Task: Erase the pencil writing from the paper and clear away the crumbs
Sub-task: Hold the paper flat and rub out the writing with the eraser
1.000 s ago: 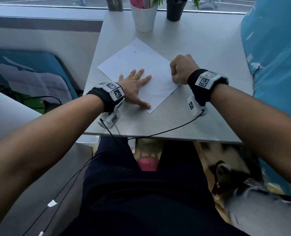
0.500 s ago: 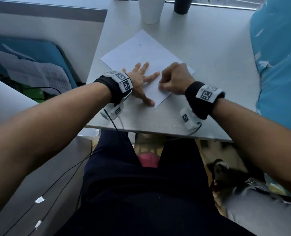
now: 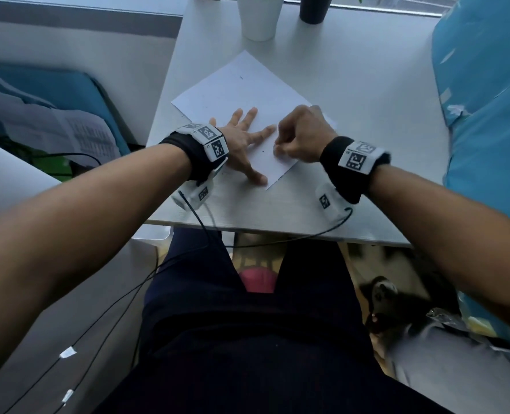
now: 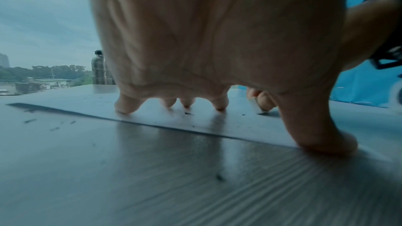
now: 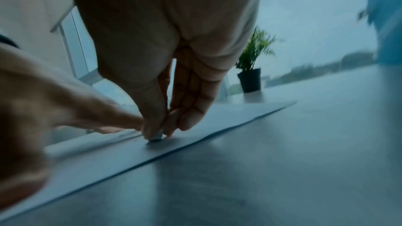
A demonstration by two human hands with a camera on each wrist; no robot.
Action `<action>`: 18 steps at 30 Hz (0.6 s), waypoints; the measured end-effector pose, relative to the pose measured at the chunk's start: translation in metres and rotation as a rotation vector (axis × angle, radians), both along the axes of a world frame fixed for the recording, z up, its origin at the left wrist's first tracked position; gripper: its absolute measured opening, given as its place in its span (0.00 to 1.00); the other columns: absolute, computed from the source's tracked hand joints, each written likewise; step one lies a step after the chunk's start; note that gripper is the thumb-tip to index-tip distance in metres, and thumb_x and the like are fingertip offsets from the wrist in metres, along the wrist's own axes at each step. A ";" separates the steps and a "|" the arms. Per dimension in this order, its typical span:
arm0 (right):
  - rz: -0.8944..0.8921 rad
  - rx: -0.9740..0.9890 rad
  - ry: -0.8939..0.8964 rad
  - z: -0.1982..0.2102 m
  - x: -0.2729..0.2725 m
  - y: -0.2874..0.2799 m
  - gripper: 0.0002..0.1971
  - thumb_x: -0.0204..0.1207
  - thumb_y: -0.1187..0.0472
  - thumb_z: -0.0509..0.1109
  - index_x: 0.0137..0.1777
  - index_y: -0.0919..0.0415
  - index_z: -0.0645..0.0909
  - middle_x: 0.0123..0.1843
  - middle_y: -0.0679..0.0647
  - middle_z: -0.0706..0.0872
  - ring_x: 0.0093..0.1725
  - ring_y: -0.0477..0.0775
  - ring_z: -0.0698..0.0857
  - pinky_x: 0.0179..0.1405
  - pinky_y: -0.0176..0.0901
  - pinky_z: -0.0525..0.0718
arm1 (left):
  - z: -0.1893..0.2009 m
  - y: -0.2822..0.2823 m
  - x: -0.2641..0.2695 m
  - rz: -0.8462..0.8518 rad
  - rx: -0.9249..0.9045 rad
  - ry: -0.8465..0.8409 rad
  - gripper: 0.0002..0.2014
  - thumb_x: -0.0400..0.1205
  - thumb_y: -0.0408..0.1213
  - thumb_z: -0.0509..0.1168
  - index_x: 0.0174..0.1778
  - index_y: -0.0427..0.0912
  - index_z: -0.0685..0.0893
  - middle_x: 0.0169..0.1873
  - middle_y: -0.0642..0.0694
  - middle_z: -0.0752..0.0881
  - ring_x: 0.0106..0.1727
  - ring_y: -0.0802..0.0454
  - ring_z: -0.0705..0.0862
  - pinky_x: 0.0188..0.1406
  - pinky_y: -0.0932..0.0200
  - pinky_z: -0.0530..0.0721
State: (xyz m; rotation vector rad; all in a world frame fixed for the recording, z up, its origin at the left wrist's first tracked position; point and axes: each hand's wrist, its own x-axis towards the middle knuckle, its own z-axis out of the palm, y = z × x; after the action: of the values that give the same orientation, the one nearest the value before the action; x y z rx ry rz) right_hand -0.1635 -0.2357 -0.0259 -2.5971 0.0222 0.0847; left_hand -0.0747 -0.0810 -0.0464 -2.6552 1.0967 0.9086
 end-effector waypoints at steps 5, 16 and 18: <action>0.104 0.006 0.042 -0.001 -0.003 0.011 0.04 0.64 0.68 0.76 0.34 0.59 0.90 0.31 0.50 0.89 0.36 0.50 0.88 0.39 0.36 0.85 | 0.000 0.001 0.001 -0.013 -0.002 0.004 0.65 0.55 0.81 0.68 0.80 0.72 0.35 0.82 0.50 0.24 0.84 0.45 0.28 0.77 0.23 0.38; -0.053 -0.042 -0.014 0.007 0.019 -0.025 0.02 0.64 0.66 0.78 0.37 0.62 0.89 0.34 0.55 0.91 0.37 0.55 0.89 0.48 0.45 0.87 | -0.001 0.003 0.000 -0.001 -0.016 0.017 0.64 0.57 0.78 0.71 0.80 0.74 0.34 0.82 0.51 0.24 0.83 0.45 0.26 0.76 0.23 0.35; -0.013 -0.052 0.024 0.007 0.016 -0.029 0.03 0.65 0.66 0.79 0.37 0.62 0.89 0.35 0.55 0.91 0.38 0.54 0.89 0.47 0.45 0.87 | 0.001 0.005 0.003 -0.032 -0.032 0.023 0.64 0.58 0.76 0.73 0.81 0.73 0.35 0.82 0.51 0.25 0.83 0.46 0.27 0.76 0.24 0.34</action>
State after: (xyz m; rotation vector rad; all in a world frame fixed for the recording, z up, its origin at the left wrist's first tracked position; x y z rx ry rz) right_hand -0.1478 -0.2649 -0.0186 -2.6476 0.0513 0.1123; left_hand -0.0719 -0.0760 -0.0454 -2.6510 1.1643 0.9261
